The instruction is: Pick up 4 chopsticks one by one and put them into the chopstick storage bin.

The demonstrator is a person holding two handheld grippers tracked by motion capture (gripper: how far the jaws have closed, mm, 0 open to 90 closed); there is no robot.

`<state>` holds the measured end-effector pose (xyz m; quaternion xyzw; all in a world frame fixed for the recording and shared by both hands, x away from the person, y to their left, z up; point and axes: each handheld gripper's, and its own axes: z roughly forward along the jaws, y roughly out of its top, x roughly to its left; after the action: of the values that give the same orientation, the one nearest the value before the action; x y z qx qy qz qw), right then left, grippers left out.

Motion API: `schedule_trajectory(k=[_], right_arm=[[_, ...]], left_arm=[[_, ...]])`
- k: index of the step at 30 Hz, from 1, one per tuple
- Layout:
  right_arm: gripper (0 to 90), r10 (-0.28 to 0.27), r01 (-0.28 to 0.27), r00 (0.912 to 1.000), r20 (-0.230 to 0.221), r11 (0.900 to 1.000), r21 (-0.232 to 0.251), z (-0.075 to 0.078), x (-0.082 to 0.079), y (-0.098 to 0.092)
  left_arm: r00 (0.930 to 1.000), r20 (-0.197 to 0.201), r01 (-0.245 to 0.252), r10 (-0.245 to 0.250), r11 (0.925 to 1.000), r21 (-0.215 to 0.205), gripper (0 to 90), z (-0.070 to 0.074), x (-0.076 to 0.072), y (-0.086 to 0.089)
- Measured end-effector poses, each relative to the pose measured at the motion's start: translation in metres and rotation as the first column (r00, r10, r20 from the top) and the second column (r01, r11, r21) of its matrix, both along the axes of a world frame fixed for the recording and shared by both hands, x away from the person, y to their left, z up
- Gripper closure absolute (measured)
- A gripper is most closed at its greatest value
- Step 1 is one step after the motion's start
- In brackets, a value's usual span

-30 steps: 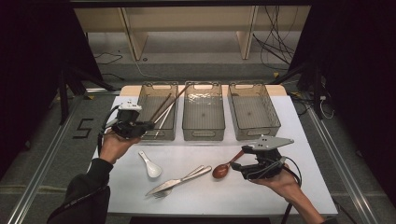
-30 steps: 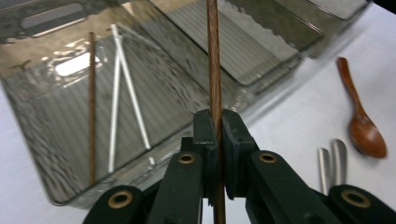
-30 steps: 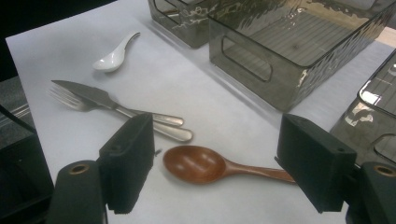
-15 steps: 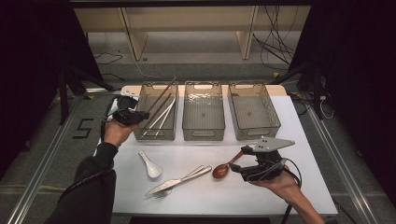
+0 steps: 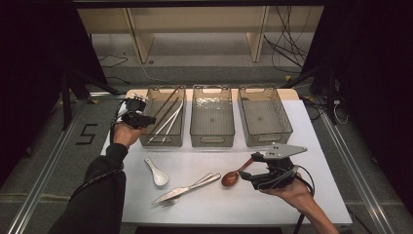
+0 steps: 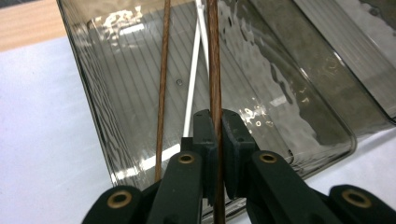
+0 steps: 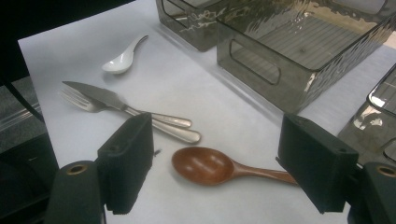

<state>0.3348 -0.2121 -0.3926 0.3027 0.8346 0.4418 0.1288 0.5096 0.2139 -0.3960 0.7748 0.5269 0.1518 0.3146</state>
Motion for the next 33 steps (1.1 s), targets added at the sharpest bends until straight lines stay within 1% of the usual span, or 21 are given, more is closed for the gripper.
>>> schedule_trajectory(k=[5, 6, 8, 9, 10, 13, 15, 18, 20, 25, 27, 28, 29, 30, 32, 33], right_arm=[[27.6, 0.004, -0.004, 1.0, -0.001, 1.0, 0.002, 0.0, 0.0, 0.0], [27.6, 0.006, -0.006, 1.0, 0.0, 1.0, 0.002, 0.0, 0.0, 0.0], [27.6, 0.014, -0.014, 0.9999, 0.001, 1.0, 0.0, 0.0, 0.0, 0.0], [27.6, 0.015, -0.015, 0.9999, 0.0, 1.0, -0.001, 0.0, 0.0, 0.001], [27.6, 0.016, -0.016, 0.9999, 0.0, 1.0, -0.003, 0.0, 0.0, 0.001], [27.6, 0.017, -0.017, 0.9998, -0.002, 1.0, -0.005, 0.0, 0.0, 0.001], [27.6, 0.018, -0.018, 0.9998, -0.001, 1.0, -0.006, 0.0, 0.0, 0.001], [27.6, 0.024, -0.024, 0.9997, -0.002, 1.0, -0.007, 0.0, -0.001, 0.001], [27.6, 0.023, -0.023, 0.9997, -0.003, 1.0, -0.007, 0.0, -0.001, 0.002], [27.6, 0.024, -0.024, 0.9997, -0.003, 1.0, -0.005, 0.0, -0.001, 0.002], [27.6, 0.027, -0.027, 0.9996, 0.0, 1.0, -0.007, 0.0, -0.001, 0.002], [27.6, 0.027, -0.027, 0.9996, 0.0, 1.0, -0.007, 0.0, -0.001, 0.002], [27.6, 0.027, -0.027, 0.9996, 0.0, 1.0, -0.006, 0.0, -0.001, 0.002], [27.6, 0.028, -0.028, 0.9996, 0.0, 1.0, -0.007, 0.0, -0.001, 0.002], [27.6, 0.028, -0.028, 0.9996, 0.004, 1.0, -0.01, 0.0, -0.001, 0.002], [27.5, 0.028, -0.028, 0.9996, 0.005, 1.0, -0.007, 0.0, -0.002, 0.002]], left_arm=[[0.9998, -0.01, -0.016, 0.017, 0.9998, 0.012, 84.2, -0.004, 0.003, -0.002], [0.9995, -0.01, -0.028, 0.028, 0.9995, 0.013, 84.0, -0.004, 0.004, -0.002], [0.9994, -0.01, -0.035, 0.035, 0.9994, 0.005, 82.7, -0.006, 0.006, -0.003], [0.9992, -0.009, -0.039, 0.039, 0.9992, 0.004, 78.6, -0.006, 0.006, -0.004], [0.9991, -0.01, -0.042, 0.042, 0.9991, 0.007, 72.7, -0.005, 0.006, -0.004], [0.999, 0.011, -0.043, 0.043, 0.9991, 0.003, 68.2, -0.002, 0.003, -0.006], [0.9992, 0.017, -0.036, 0.036, 0.9994, -0.003, 61.6, 0.001, 0.001, -0.007], [0.9997, 0.022, -0.011, 0.011, 0.9999, -0.008, 55.2, 0.007, -0.004, -0.008], [0.9996, 0.029, 0.002, -0.001, 0.9998, -0.021, 51.2, 0.01, -0.009, -0.009], [0.9972, 0.056, 0.053, -0.051, 0.9977, -0.043, 44.7, 0.018, -0.026, -0.012], [0.996, 0.058, 0.071, -0.067, 0.9953, -0.066, 40.5, 0.019, -0.033, -0.013], [0.9963, 0.052, 0.073, -0.069, 0.9937, -0.085, 38.2, 0.019, -0.036, -0.013], [0.9962, 0.042, 0.08, -0.076, 0.9914, -0.103, 35.9, 0.018, -0.038, -0.013], [0.9954, 0.042, 0.09, -0.086, 0.9884, -0.122, 34.4, 0.018, -0.041, -0.013], [0.9932, 0.041, 0.113, -0.108, 0.9844, -0.135, 31.3, 0.017, -0.047, -0.013], [0.991, 0.048, 0.13, -0.125, 0.9831, -0.129, 29.5, 0.018, -0.051, -0.014]])
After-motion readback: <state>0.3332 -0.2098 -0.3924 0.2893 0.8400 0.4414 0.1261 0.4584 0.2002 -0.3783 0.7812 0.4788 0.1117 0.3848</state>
